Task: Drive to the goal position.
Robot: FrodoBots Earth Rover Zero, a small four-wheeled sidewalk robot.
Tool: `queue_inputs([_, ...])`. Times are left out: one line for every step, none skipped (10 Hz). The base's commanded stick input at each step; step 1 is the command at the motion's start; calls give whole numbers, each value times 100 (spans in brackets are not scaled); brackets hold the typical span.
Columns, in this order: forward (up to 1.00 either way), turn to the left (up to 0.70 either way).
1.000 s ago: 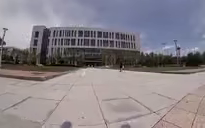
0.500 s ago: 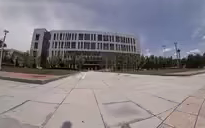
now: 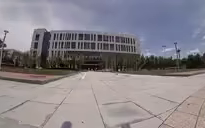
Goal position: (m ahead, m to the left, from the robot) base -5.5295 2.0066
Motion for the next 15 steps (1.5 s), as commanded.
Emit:
queue_inputs([9, 0])
queue_inputs([9, 0])
queue_inputs([9, 0])
queue_inputs([9, 0])
queue_inputs([9, 0])
queue_inputs([9, 0])
queue_inputs([9, 0])
queue_inputs([9, 0])
queue_inputs([9, 0])
queue_inputs([9, 0])
queue_inputs([9, 0])
queue_inputs([9, 0])
queue_inputs([9, 0])
queue_inputs([9, 0])
queue_inputs([9, 0])
